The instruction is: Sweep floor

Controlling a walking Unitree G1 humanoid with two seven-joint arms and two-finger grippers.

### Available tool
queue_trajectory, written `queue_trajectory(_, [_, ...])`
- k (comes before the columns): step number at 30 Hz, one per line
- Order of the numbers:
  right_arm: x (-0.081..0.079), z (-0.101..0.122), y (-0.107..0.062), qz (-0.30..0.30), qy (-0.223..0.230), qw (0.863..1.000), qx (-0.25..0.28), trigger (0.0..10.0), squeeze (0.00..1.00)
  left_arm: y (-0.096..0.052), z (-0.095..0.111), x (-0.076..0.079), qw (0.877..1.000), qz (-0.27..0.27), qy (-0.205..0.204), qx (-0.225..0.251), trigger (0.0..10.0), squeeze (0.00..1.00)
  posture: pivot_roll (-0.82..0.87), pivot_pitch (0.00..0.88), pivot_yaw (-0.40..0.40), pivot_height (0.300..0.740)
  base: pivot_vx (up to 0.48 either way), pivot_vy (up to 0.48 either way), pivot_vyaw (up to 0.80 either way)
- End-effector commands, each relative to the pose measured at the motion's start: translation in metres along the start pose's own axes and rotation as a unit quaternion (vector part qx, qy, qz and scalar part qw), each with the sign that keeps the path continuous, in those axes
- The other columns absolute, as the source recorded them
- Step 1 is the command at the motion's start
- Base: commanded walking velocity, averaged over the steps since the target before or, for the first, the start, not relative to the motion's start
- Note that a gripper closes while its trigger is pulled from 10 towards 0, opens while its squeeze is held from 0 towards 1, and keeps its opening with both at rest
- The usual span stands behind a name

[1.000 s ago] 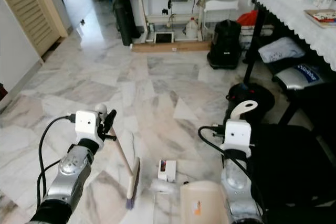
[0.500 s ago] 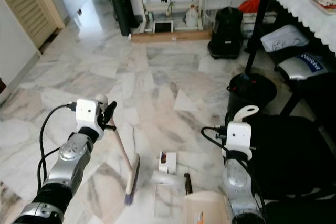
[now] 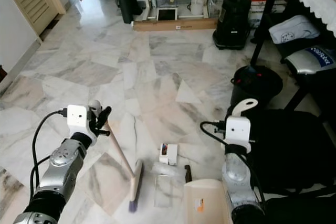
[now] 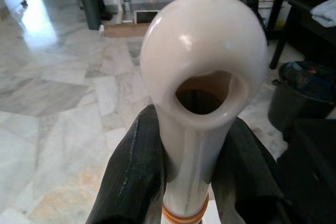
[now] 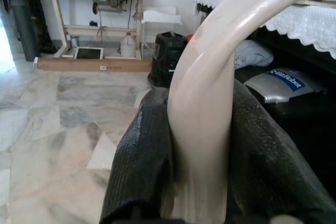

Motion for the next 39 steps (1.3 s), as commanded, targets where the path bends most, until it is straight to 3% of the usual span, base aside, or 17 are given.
queue_trajectory(1, [-0.002, 0.005, 0.003, 0.003, -0.001, 1.000, 0.013, 10.0, 0.00, -0.003, -0.001, -0.001, 1.000, -0.004, -0.007, -0.007, 10.0, 0.00, 0.04, 0.180, 0.077, 0.740, 0.000, 0.000, 0.00])
queue_trajectory(13, [-0.004, 0.018, 0.018, -0.003, 0.001, 0.999, 0.035, 10.0, 0.00, -0.010, 0.002, -0.001, 1.000, -0.018, -0.015, -0.015, 10.0, 0.00, 0.06, 0.234, 0.073, 0.740, 0.000, 0.000, 0.00])
queue_trajectory(28, [-0.016, 0.011, 0.017, -0.006, -0.012, 1.000, 0.018, 10.0, 0.00, -0.015, 0.019, -0.002, 0.999, -0.045, -0.008, -0.019, 10.0, 0.00, 0.14, 0.296, 0.083, 0.740, 0.000, 0.000, 0.00])
queue_trajectory(39, [-0.021, 0.011, 0.017, -0.014, -0.012, 1.000, 0.016, 10.0, 0.00, -0.022, 0.014, -0.006, 0.991, -0.109, -0.019, -0.081, 10.0, 0.00, 0.16, 0.330, 0.091, 0.740, 0.000, 0.000, 0.00])
Point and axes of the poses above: a point about 5 cm out from each wrist's last joint towards the gripper, its own y axis pointing out of the wrist towards the gripper, its own z axis along the axis of the wrist's last joint, x = y × z, the point moved 1 cm from there along y, pointing out of the wrist towards the gripper, and after that the axes turned 3 degrees about -y, right-handed, at the moved point
